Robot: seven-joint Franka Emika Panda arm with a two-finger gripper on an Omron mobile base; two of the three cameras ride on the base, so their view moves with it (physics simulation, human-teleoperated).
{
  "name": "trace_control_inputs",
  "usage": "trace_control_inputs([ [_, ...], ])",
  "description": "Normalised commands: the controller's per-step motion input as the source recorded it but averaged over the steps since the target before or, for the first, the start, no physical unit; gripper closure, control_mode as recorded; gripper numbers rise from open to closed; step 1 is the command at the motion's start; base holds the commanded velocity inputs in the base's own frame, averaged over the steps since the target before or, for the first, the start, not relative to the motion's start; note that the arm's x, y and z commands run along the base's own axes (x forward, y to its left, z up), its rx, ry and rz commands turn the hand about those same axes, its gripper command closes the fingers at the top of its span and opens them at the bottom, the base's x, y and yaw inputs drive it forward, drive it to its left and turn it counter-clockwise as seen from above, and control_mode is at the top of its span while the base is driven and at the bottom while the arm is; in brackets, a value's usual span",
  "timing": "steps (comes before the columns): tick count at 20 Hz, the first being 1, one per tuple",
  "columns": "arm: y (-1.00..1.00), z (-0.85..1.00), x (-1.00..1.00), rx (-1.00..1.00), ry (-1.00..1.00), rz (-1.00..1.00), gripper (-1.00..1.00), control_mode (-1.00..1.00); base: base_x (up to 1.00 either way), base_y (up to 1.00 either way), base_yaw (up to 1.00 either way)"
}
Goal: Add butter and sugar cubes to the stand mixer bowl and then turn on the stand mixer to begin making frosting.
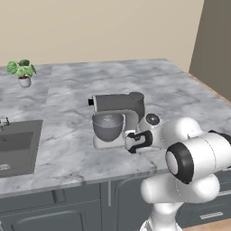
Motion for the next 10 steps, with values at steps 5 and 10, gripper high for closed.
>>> trace_control_inputs([
  [5, -0.6, -0.13, 0.0, 0.01, 0.04, 0.0, 1.0, -1.0, 0.0, 0.0, 0.0],
  [10, -0.8, -0.07, 0.0, 0.03, 0.04, 0.0, 1.0, -1.0, 0.0, 0.0, 0.0],
])
